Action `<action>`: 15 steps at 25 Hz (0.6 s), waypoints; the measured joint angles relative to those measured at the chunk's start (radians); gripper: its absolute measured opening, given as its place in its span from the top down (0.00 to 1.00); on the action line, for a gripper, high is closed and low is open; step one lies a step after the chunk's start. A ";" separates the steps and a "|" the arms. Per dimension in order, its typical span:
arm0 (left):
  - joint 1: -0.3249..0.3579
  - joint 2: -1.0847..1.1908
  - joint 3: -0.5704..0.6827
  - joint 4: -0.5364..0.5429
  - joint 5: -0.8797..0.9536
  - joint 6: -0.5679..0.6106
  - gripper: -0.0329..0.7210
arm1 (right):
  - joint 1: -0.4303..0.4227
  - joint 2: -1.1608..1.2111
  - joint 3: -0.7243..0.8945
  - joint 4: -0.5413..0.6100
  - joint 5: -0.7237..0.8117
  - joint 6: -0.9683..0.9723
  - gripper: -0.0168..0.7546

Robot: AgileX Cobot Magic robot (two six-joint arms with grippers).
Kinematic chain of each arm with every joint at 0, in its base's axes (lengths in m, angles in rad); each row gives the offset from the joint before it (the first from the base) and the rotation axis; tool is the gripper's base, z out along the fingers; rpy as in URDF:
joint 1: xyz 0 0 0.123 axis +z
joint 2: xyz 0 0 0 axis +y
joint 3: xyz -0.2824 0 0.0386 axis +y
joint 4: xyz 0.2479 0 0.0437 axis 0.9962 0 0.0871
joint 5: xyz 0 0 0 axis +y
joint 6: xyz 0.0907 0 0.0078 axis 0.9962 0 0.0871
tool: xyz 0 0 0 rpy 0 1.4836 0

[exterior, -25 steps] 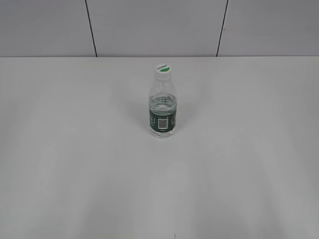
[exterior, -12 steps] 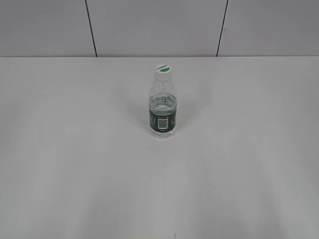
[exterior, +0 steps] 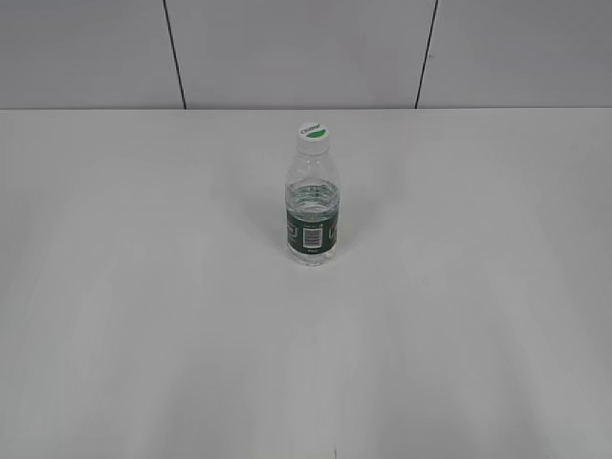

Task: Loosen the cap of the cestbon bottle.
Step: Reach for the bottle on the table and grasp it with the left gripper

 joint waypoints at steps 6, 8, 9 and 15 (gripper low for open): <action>0.000 0.000 -0.006 0.002 -0.002 0.000 0.34 | 0.000 0.000 0.000 0.000 0.000 0.000 0.29; 0.000 0.000 -0.040 -0.005 -0.009 0.000 0.33 | 0.000 0.000 0.000 0.000 0.000 0.000 0.29; 0.000 0.000 -0.067 -0.013 -0.025 0.000 0.33 | 0.000 0.000 0.000 0.000 0.000 0.000 0.29; 0.000 0.070 -0.247 -0.064 -0.194 0.002 0.31 | 0.000 0.000 0.000 0.000 0.000 0.000 0.29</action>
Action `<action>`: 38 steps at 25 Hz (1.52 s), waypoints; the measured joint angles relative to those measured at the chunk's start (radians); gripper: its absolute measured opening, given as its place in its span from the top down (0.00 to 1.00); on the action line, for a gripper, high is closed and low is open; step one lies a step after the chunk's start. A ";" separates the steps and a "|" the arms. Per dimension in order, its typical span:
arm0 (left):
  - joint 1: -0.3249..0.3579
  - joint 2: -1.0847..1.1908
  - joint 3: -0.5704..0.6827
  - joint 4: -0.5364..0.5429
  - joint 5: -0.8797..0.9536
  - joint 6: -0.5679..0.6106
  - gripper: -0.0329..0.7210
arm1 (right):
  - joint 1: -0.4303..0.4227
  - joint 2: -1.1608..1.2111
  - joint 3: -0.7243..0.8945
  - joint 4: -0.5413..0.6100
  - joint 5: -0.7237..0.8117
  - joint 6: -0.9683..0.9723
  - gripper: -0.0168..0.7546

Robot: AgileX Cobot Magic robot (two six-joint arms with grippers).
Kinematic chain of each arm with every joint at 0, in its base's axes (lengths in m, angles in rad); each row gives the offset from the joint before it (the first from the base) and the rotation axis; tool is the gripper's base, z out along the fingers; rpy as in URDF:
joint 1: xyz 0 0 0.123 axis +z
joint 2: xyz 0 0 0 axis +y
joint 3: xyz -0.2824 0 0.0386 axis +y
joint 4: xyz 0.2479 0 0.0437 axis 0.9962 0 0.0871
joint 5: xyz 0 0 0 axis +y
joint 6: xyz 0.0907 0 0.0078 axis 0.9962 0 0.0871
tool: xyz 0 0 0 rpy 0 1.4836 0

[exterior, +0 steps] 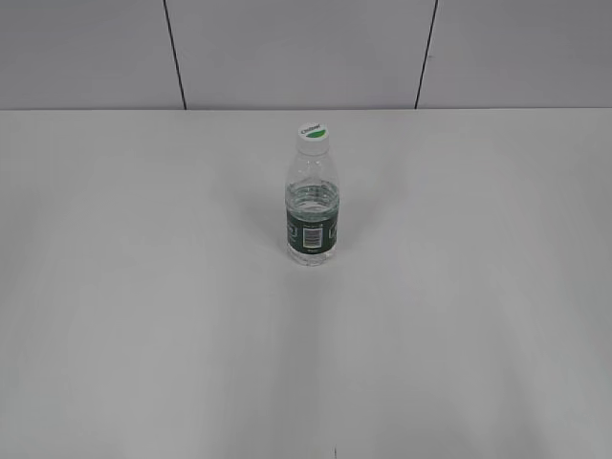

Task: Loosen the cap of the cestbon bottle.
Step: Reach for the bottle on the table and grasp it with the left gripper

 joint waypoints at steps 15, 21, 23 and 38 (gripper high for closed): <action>0.000 0.692 -0.073 -0.005 -0.551 0.045 0.26 | 0.000 0.000 0.000 0.000 0.000 0.000 0.29; 0.000 0.938 -0.072 -0.005 -0.761 0.045 0.26 | 0.000 0.000 0.000 0.000 0.000 0.000 0.29; 0.000 1.014 -0.072 -0.006 -0.846 0.045 0.26 | 0.000 0.000 0.000 0.000 0.000 0.000 0.29; 0.000 1.491 -0.072 0.352 -1.485 -0.174 0.26 | 0.000 0.000 0.000 0.000 0.000 0.000 0.29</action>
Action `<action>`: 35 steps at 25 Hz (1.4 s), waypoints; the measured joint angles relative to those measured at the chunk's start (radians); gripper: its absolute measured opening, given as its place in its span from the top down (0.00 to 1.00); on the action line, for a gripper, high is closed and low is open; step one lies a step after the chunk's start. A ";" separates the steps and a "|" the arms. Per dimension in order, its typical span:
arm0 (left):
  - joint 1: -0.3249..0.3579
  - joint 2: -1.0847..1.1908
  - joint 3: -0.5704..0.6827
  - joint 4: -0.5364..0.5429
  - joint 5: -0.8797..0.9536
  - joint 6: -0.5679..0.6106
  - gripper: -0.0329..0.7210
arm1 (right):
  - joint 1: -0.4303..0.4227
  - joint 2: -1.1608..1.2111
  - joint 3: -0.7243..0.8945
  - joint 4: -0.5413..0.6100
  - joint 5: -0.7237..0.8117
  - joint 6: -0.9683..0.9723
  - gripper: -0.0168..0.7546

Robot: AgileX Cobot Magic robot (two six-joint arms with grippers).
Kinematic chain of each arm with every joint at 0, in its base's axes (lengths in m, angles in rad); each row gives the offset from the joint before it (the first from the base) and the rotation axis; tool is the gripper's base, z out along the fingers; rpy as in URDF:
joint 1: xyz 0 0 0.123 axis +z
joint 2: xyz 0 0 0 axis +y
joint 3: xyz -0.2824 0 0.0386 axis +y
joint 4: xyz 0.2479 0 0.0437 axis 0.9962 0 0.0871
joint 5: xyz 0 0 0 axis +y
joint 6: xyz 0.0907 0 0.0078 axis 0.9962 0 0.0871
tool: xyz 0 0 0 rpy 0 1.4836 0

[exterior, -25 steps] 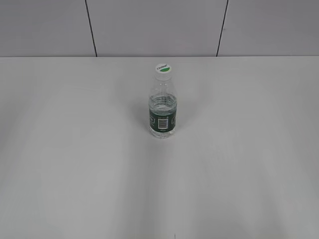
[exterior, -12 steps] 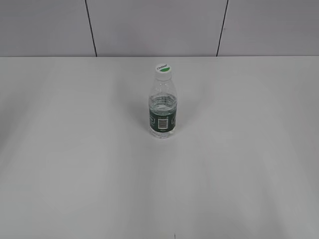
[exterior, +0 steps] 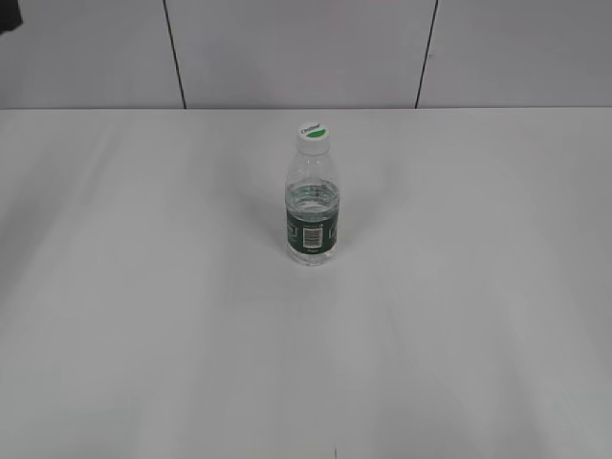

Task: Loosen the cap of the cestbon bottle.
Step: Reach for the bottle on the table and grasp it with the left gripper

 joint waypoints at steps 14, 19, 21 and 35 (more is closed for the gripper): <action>0.001 0.432 -0.001 0.270 -0.546 -0.066 0.26 | 0.000 0.000 0.000 0.000 0.000 0.000 0.29; 0.001 0.496 0.001 0.355 -0.589 -0.066 0.26 | 0.000 0.000 0.000 0.000 0.000 0.000 0.29; 0.002 0.537 0.001 0.397 -0.595 -0.067 0.26 | 0.000 0.000 0.000 0.000 0.000 0.000 0.29; -0.027 0.688 0.001 0.771 -0.593 -0.115 0.26 | 0.000 0.000 0.000 0.000 0.000 0.000 0.29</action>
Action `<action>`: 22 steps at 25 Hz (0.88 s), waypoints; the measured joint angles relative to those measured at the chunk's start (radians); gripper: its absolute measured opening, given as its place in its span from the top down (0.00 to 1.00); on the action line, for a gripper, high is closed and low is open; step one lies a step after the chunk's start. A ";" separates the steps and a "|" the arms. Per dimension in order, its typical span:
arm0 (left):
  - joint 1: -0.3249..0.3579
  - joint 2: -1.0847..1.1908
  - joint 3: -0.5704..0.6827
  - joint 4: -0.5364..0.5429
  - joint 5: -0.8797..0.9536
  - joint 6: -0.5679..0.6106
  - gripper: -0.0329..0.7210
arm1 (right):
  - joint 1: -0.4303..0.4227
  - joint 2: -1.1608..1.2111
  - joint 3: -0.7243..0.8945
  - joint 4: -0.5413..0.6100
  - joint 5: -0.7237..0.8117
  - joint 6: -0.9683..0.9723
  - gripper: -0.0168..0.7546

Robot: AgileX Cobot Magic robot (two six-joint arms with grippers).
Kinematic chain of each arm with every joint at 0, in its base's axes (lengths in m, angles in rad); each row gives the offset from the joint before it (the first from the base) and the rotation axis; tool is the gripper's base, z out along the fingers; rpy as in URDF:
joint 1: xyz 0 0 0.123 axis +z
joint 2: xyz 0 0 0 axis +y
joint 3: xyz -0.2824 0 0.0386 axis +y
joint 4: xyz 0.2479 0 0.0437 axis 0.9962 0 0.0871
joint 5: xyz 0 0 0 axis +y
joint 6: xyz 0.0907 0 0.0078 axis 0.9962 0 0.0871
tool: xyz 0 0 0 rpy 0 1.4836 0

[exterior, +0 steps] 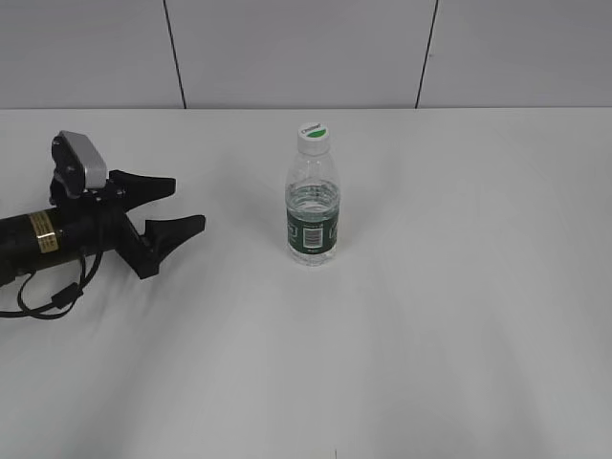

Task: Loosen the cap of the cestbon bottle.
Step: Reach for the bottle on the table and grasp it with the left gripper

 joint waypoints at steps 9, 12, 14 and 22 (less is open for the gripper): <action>-0.141 0.000 0.000 0.009 0.000 -0.016 0.26 | 0.000 0.000 0.000 0.000 0.000 0.000 0.29; -0.182 0.000 -0.002 -0.017 0.000 -0.011 0.26 | 0.000 0.000 0.000 0.000 0.000 0.000 0.29; -0.199 0.008 -0.014 -0.022 -0.004 -0.009 0.26 | 0.000 0.000 0.000 0.000 0.000 0.000 0.29; -0.250 0.080 -0.146 0.015 -0.002 -0.059 0.26 | 0.000 0.000 0.000 0.000 0.000 0.000 0.29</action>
